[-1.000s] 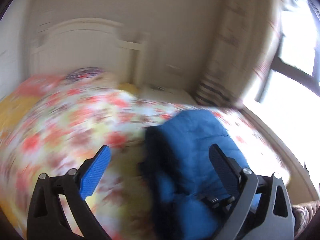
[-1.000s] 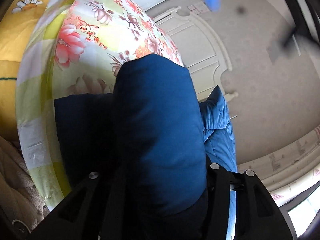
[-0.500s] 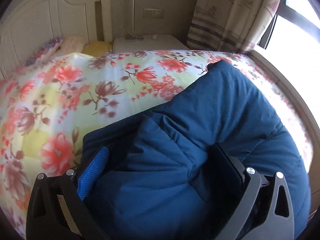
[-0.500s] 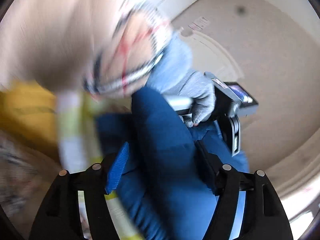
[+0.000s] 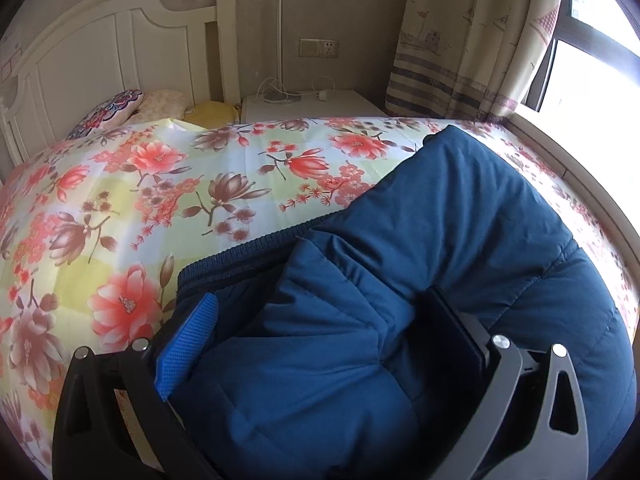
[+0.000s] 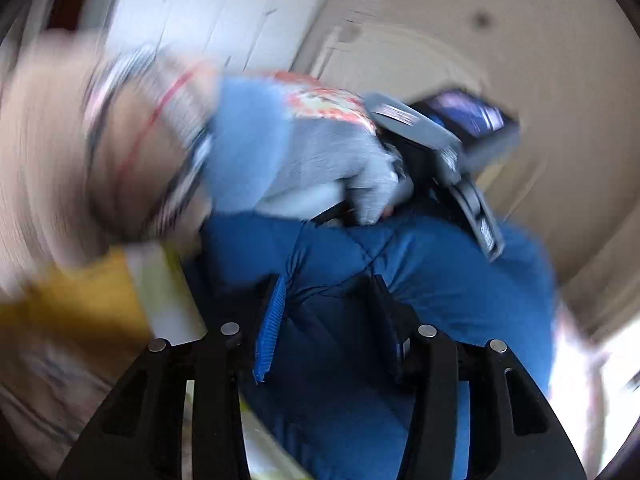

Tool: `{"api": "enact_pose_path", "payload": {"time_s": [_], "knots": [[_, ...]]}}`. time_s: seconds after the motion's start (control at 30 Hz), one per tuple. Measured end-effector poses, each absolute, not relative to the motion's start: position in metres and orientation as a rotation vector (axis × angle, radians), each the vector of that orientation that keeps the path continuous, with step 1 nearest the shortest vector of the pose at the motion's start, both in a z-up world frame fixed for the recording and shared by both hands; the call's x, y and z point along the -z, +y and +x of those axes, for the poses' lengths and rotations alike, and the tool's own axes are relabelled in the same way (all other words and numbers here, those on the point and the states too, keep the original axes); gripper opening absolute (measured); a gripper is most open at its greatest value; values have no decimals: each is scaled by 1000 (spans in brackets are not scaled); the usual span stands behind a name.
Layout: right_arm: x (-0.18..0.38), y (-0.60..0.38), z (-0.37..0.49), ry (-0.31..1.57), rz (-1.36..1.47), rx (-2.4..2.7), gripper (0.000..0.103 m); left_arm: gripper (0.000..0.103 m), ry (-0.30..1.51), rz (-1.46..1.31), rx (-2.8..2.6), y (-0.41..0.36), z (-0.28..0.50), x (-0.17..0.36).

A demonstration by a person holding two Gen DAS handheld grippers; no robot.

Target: Fold large clothes

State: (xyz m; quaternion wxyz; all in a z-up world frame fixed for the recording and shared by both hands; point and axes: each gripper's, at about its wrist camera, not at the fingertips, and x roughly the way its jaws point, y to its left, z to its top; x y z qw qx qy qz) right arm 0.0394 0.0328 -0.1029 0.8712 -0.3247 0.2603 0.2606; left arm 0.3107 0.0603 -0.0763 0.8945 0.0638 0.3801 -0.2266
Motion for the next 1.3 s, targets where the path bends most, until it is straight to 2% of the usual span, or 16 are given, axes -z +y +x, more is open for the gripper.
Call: {"api": "enact_pose_path", "payload": {"time_s": [0.4,0.53,0.67,0.9,0.97,1.03,1.1,1.13,1.3], "knots": [[105,23,34,514,-694,-591,46,101,735,137,383,65,301,73],[56,-22,47,492,-540,-663,46,101,744,135,378,65,303,73],[19,-99,105,432,-322,-517,46,101,745,125,372,67,304,74],[10,-160,263,568,-116,-387,34,101,712,151,236,72,297,71],[19,-151,294,605,-126,-382,28,101,708,143,225,75,297,70],[51,-138,333,744,-114,-434,25,101,703,138,217,77,296,70],[96,-120,348,868,-213,-431,25,101,700,133,197,79,297,70],[99,-118,351,841,-236,-436,25,101,702,124,183,82,298,70],[74,-117,343,837,-286,-452,25,101,721,108,186,85,301,72]]}}
